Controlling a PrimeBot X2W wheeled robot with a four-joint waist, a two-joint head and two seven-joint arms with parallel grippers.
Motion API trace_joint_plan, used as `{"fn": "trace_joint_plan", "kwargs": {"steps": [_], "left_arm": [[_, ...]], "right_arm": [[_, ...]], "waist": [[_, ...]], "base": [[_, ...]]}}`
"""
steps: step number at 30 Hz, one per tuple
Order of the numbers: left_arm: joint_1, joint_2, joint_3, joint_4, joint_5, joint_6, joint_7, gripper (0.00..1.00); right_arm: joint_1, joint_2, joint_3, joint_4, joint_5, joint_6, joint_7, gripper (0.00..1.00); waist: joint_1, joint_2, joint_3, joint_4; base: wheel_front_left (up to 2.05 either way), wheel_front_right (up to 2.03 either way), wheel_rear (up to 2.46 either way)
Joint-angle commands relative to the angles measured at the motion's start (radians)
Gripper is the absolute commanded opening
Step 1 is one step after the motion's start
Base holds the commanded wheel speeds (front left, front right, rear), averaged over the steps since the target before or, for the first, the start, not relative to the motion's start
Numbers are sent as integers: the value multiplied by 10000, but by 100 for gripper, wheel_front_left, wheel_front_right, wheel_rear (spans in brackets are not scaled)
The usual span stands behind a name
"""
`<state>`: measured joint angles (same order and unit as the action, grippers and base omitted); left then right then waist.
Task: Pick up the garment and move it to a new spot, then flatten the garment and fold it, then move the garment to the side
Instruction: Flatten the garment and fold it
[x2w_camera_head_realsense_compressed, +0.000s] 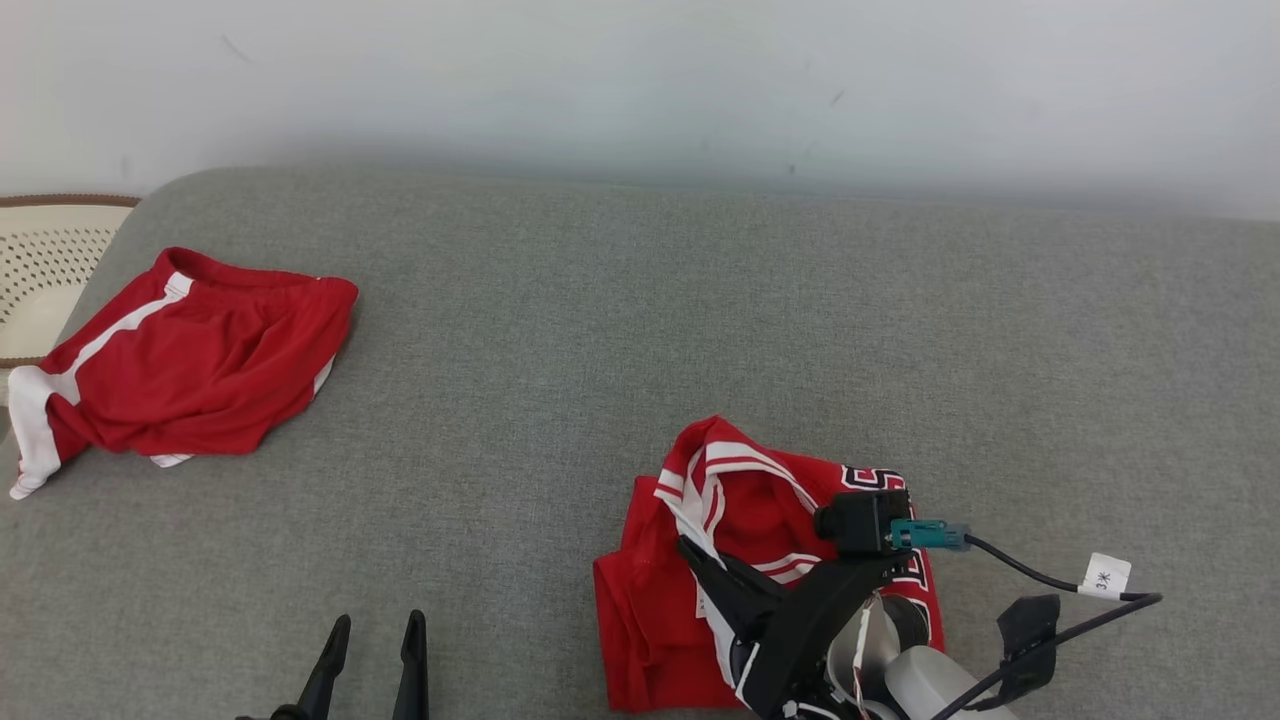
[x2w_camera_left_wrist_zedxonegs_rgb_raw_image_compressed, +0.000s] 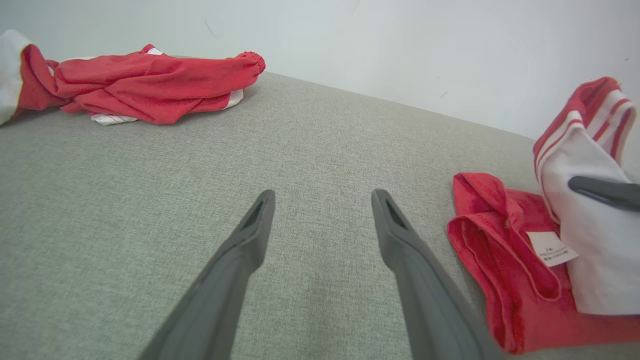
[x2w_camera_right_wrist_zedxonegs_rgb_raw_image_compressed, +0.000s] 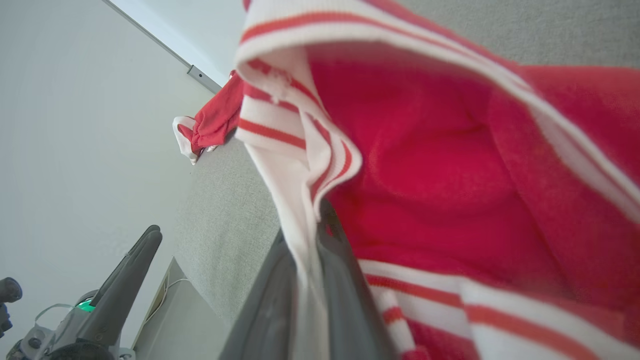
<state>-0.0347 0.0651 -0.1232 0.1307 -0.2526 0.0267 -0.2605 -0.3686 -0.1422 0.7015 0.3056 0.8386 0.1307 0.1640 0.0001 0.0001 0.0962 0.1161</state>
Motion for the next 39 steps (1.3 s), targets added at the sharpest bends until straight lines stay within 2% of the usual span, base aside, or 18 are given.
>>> {"fn": "trace_joint_plan", "kwargs": {"steps": [1, 12, 16, 22, 26, 29, 34, 39], "left_arm": [[-52, -14, 30, 60, 90, -66, -57, 100], [117, -39, 169, 50, 135, -66, -57, 100], [143, -50, 221, 12, 164, -74, -57, 100], [227, -63, 301, -30, 207, -96, -57, 100], [310, -72, 354, -86, 222, -87, -57, 100], [388, -74, 408, -156, 245, -73, -57, 100], [521, -80, 513, -284, 313, -35, -57, 100], [581, -67, 639, -345, 325, -42, -57, 100]], "right_arm": [[-136, 78, 158, 83, 146, 0, -128, 100], [-419, -326, 628, -1148, 1381, 0, -721, 100], [-485, -682, 457, -1950, 1827, 0, -1027, 100], [-375, -1272, -174, -2640, 1771, 0, -1602, 100], [-213, -1705, -779, -2556, 1272, 0, -2017, 100], [-11, -2039, -1357, -2040, 168, 0, -2420, 100], [508, -1934, -2264, -1278, -1033, 0, -2354, 100], [1042, -1718, -2761, -804, -1607, 0, -1756, 100]], "waist": [[-1, -1, -15, 11], [-1, -1, -146, -165], [-1, -1, -168, -227], [-1, -1, -213, -291], [-1, -1, -265, -319], [-1, -1, -325, -324], [-1, -1, -392, -349], [-1, -1, -408, -410]], "base": [[0, 0, 0], [0, 0, 0], [0, 0, 0], [0, 0, 0], [0, 0, 0], [0, 0, 0], [0, 0, 0], [0, 0, 0]]}}
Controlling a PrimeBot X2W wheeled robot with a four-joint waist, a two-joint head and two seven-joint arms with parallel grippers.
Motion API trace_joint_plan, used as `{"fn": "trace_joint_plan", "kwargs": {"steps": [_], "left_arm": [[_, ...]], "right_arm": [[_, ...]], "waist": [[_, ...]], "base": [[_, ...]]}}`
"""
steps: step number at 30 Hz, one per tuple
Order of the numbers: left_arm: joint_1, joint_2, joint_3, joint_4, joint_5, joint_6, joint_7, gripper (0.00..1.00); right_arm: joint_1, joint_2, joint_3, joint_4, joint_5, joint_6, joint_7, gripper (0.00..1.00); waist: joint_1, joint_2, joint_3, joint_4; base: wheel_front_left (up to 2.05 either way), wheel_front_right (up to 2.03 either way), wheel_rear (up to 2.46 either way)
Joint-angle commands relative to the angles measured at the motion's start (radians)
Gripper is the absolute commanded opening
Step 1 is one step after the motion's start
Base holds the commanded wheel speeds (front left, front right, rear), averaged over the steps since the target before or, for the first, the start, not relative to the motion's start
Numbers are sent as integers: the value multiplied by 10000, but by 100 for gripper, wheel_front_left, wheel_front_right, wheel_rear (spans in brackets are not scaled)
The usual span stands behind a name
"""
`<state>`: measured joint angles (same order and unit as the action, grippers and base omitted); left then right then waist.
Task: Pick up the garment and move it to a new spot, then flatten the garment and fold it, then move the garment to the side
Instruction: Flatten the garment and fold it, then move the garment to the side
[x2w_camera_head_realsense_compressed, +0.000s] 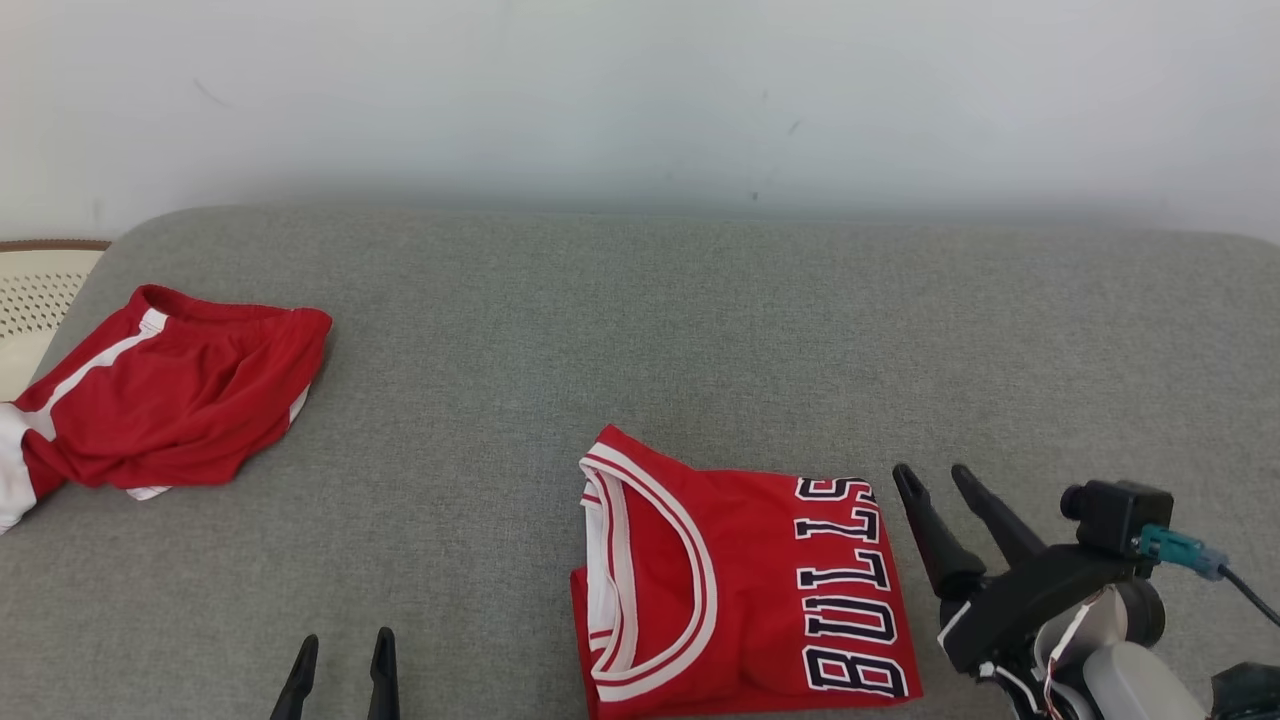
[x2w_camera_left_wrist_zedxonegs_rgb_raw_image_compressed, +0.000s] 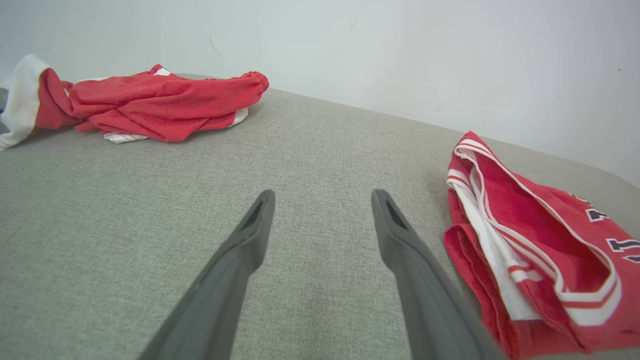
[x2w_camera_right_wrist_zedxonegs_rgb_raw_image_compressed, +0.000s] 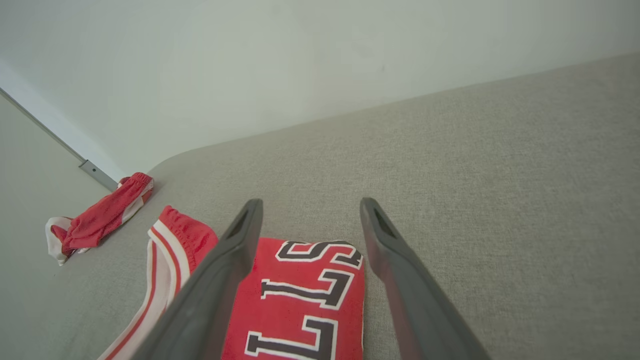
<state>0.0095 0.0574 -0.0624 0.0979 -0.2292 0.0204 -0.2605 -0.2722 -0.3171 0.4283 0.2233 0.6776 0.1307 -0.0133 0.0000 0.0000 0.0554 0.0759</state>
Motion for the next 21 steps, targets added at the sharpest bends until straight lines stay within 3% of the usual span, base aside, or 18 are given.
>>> {"fn": "trace_joint_plan", "kwargs": {"steps": [1, 13, 21], "left_arm": [[135, 10, 49, -33, 107, 25, -57, 100], [-21, -15, -35, -12, 128, -8, -57, 100], [-83, -28, -33, 53, 76, -31, -57, 100]], "right_arm": [[191, 120, -100, 123, 2, 0, 167, 100], [227, 500, -93, 1393, -533, 0, 885, 100], [-14, 762, 32, 2162, -296, 0, 1024, 100]], "waist": [[0, 0, -1, -19], [0, 0, 140, 21], [0, 0, 272, 151]], "base": [[0, 0, 0], [0, 0, 0], [0, 0, 0]]}}
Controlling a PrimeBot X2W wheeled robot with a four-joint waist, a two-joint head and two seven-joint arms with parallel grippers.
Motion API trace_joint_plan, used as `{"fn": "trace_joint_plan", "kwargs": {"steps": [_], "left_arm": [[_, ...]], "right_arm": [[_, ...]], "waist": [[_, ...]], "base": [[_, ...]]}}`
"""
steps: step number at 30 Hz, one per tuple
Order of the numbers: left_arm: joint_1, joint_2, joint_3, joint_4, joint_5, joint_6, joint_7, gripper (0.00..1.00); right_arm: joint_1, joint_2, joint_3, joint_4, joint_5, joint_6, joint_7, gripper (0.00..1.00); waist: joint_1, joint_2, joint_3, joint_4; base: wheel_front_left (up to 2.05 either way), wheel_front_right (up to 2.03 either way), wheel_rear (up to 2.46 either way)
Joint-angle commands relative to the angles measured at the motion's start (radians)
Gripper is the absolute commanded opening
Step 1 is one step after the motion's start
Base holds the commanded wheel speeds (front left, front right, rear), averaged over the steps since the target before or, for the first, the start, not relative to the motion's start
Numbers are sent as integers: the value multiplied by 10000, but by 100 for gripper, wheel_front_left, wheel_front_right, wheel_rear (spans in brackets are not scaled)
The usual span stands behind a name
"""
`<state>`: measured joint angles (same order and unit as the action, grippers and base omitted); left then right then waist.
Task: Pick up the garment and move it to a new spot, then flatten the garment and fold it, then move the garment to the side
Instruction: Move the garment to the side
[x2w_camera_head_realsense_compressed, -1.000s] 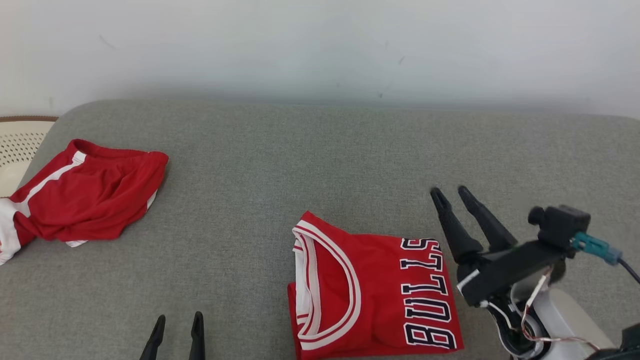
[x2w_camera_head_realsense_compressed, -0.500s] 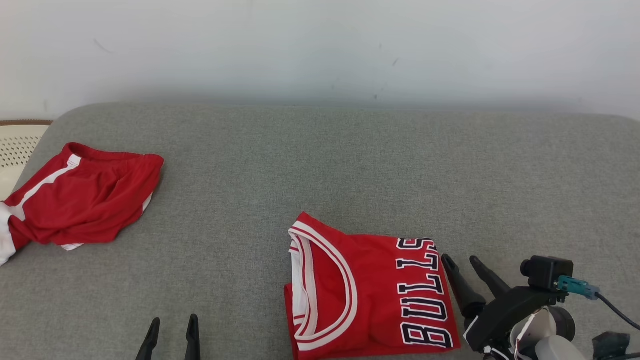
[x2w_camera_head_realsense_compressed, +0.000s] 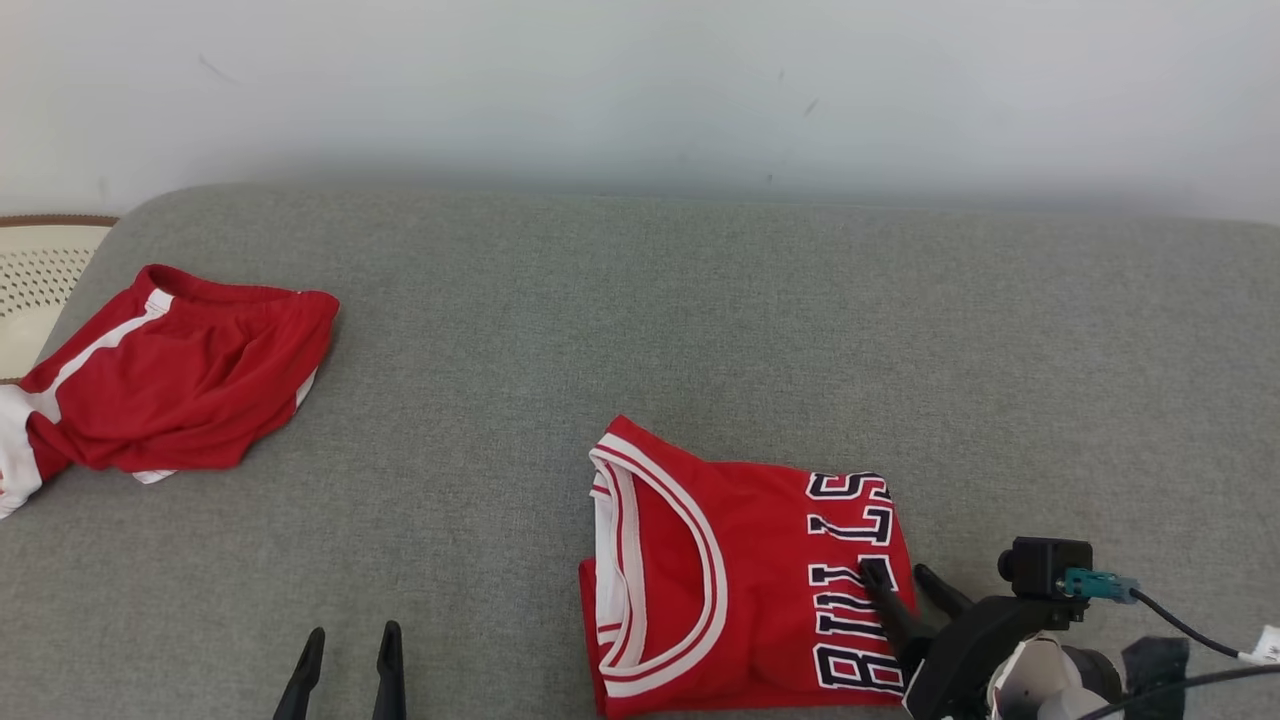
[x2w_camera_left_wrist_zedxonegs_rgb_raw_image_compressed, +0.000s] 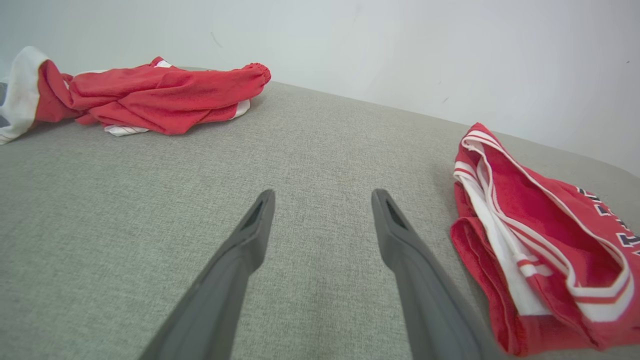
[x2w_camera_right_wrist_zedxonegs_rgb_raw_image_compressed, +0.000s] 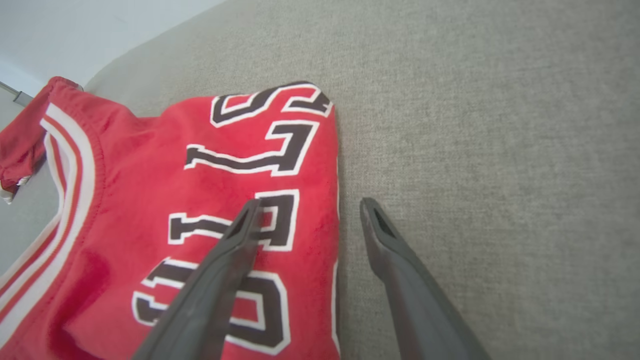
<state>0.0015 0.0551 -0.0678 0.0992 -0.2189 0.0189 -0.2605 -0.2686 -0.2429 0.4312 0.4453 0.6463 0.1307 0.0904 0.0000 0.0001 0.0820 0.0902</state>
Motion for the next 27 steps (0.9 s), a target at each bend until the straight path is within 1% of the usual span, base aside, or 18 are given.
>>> {"fn": "trace_joint_plan", "kwargs": {"steps": [1, 3, 4, 5, 7, 16, 21, 22, 27], "left_arm": [[-15, -8, 20, 49, -35, -13, -56, 100], [-47, -11, 13, 57, -47, -5, -57, 100], [-56, -13, 10, 60, -52, 0, -57, 100], [-63, -16, 2, 61, -57, 4, -57, 100], [-65, -16, 15, 49, -77, 26, -57, 100], [21, -27, 117, -113, -111, 54, -56, 100], [-31, -27, 133, -236, -53, 44, -56, 100], [-112, -27, 140, -296, -1, 50, -56, 100], [-357, -27, 234, -584, 80, 84, -54, 100]], "right_arm": [[-92, 54, 48, 47, 53, 0, 33, 100], [-164, 97, 187, 245, 153, 0, 127, 100], [-211, 109, 277, 321, 199, 0, 165, 48], [-269, 111, 418, 306, 269, 0, 143, 0], [-359, 68, 560, 298, 433, 0, 70, 0], [-1601, -760, 838, 241, 577, 0, -281, 0], [-2563, -1345, 775, 280, 590, 0, -313, 0], [-2968, -1614, 764, 341, 592, 0, -304, 0], [-4006, -2333, 906, 547, 616, 0, -235, 0]], "waist": [[0, -1, 20, 17], [0, -1, 42, 32], [0, -1, 51, 39], [0, -1, 60, 46], [0, -1, 78, 38], [0, -1, 189, -246], [0, -1, 420, -479], [0, -1, 565, -583], [0, -1, 1052, -794]], "base": [[0, 0, 0], [0, 0, 0], [0, 0, 0], [0, 0, 0], [0, 0, 0], [0, 0, 0], [0, 0, 0], [0, 0, 0], [0, 0, 0]]}}
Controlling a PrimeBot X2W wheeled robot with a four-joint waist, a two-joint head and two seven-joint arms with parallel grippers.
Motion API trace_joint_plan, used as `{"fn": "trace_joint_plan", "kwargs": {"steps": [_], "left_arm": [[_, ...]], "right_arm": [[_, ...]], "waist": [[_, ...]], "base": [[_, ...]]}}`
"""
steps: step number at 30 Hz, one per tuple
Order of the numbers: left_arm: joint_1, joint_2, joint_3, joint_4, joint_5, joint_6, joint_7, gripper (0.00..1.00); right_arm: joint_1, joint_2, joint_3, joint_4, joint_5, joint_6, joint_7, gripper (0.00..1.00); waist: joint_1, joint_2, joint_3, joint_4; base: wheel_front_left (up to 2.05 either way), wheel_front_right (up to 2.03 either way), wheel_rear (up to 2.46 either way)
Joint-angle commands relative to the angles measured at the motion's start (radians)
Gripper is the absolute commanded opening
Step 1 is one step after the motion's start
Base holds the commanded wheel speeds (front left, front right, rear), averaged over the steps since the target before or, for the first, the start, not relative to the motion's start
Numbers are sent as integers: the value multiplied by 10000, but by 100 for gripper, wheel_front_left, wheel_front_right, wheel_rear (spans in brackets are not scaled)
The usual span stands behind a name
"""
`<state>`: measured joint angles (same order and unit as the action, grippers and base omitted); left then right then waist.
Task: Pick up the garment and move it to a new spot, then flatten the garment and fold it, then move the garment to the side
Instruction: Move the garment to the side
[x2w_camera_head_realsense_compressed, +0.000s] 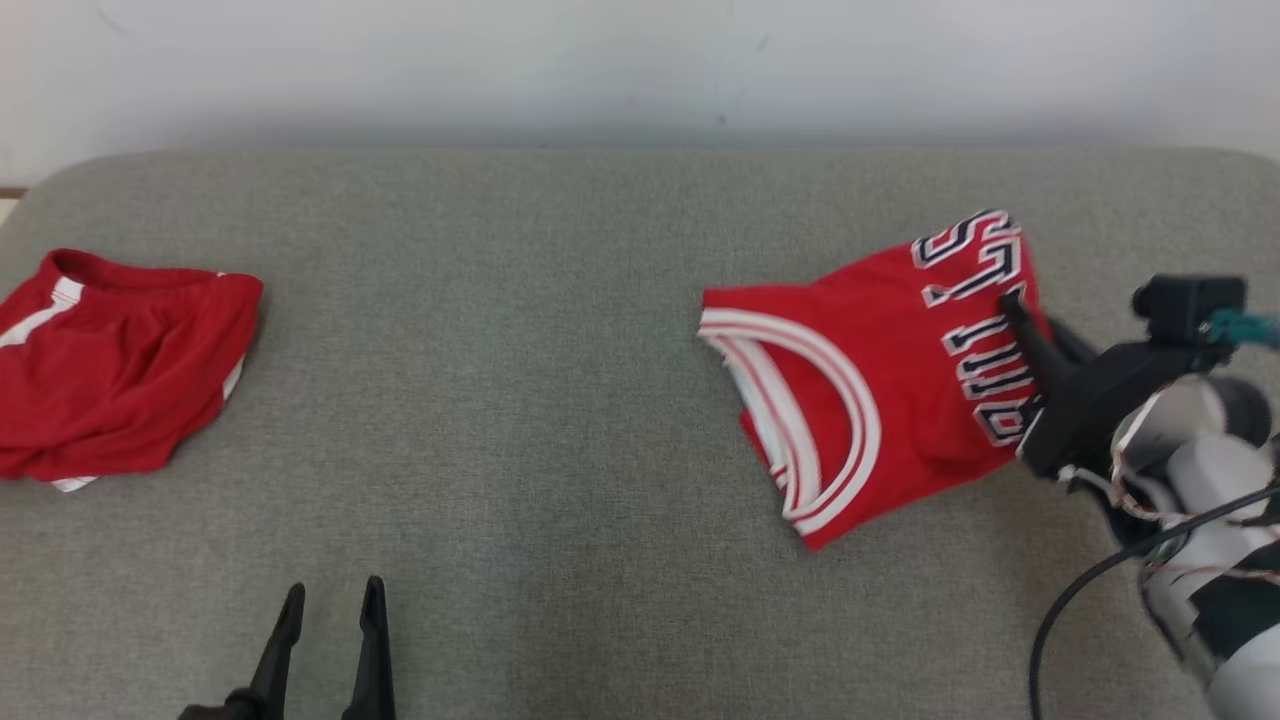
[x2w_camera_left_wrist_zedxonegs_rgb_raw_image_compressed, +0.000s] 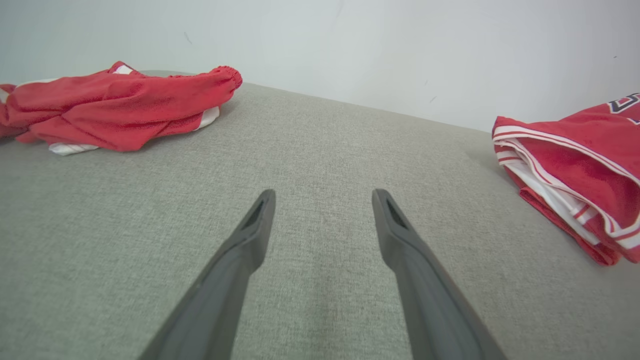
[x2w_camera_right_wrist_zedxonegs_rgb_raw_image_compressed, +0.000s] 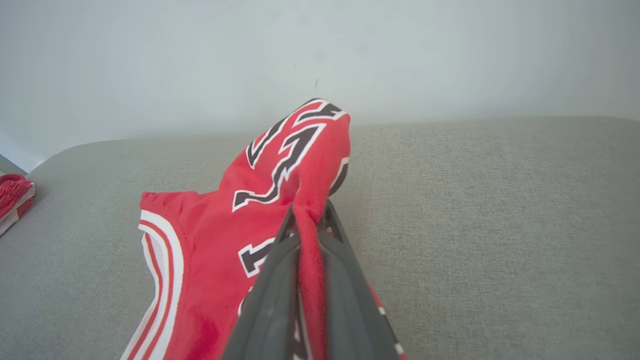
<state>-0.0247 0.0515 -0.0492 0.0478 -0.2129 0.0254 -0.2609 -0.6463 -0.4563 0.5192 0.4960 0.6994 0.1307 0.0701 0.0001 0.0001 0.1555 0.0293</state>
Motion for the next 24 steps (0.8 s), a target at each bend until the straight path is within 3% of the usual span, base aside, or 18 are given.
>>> {"fn": "trace_joint_plan", "kwargs": {"steps": [1, 8, 24], "left_arm": [[-171, 27, 64, -150, 50, 24, -52, 100], [-632, 239, 214, -792, 257, 27, -52, 100], [-1270, 816, 153, -2019, 593, 15, 193, 100]], "right_arm": [[-432, -364, 51, 117, 89, 0, 5, 0], [-1862, -1292, 52, 683, 119, 0, 194, 0], [-4314, -2647, 652, 2107, -29, -1, 440, 0]], "waist": [[-1, -1, 436, -209], [-1, -1, 1300, -431], [-1, -1, 2729, -824]], "base": [[0, 0, 0], [0, 0, 0], [0, 0, 0]]}}
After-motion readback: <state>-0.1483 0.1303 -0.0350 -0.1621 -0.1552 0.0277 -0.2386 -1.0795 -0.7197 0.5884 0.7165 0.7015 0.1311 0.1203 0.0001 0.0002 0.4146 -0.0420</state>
